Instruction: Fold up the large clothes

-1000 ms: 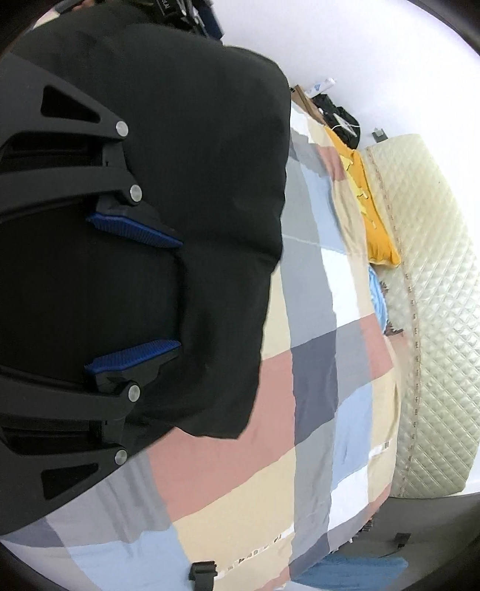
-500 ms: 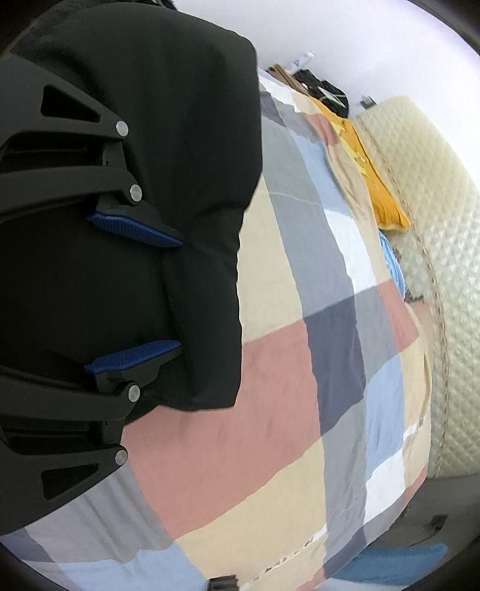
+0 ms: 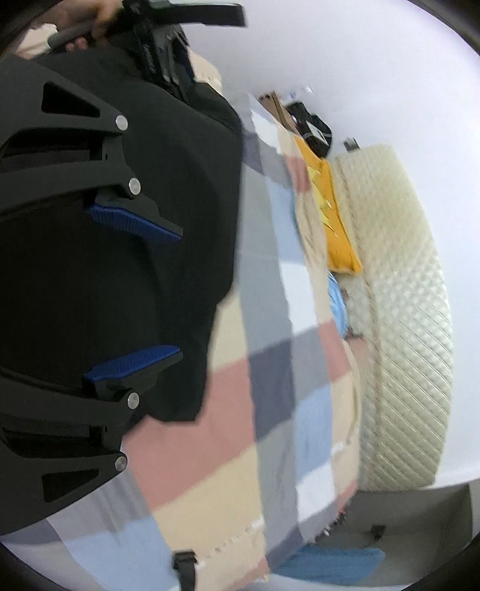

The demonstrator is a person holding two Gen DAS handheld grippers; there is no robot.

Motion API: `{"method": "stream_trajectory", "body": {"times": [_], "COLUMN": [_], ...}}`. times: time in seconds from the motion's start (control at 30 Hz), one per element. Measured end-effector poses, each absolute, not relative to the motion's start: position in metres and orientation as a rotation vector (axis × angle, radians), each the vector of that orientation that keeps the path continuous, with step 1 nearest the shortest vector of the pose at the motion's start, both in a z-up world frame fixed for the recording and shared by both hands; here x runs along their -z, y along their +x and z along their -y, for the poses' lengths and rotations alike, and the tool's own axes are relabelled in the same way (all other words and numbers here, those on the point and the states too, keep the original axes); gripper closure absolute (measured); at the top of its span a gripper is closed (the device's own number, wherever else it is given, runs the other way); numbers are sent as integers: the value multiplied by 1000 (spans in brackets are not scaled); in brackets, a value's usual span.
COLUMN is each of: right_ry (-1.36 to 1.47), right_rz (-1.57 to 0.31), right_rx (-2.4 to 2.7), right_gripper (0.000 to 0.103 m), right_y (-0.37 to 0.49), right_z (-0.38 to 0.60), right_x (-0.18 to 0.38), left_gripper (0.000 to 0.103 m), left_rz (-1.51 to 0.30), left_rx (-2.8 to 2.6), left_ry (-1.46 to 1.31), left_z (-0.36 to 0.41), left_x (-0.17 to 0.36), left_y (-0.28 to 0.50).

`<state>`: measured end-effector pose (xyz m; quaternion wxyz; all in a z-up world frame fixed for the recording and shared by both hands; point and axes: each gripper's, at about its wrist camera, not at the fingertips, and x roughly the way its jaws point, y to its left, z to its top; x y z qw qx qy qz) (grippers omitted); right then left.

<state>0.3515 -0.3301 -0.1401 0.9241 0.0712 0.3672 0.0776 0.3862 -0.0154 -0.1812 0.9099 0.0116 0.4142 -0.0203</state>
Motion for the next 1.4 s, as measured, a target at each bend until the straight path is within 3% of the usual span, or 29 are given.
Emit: {"method": "stream_trajectory", "body": {"times": [0.2, 0.5, 0.73, 1.03, 1.2, 1.4], "right_ry": [54, 167, 152, 174, 169, 198], "right_rz": [-800, -748, -833, -812, -744, -638], "right_rx": [-160, -80, -71, -29, -30, -59], "right_gripper": [43, 42, 38, 38, 38, 37], "right_y": [350, 339, 350, 342, 317, 262], "right_z": [305, 356, 357, 359, 355, 343], "right_x": [165, 150, 183, 181, 151, 105], "left_gripper": [14, 14, 11, 10, 11, 11], "left_rz": [-836, -812, -887, -886, -845, -727], "left_rx": [48, 14, 41, 43, 23, -36], "left_ry": [19, 84, 32, 5, -103, -14], "left_z": [4, -17, -32, -34, -48, -21], "left_x": [176, 168, 183, 185, 161, 96], "left_y": [377, 360, 365, 360, 331, 282]}}
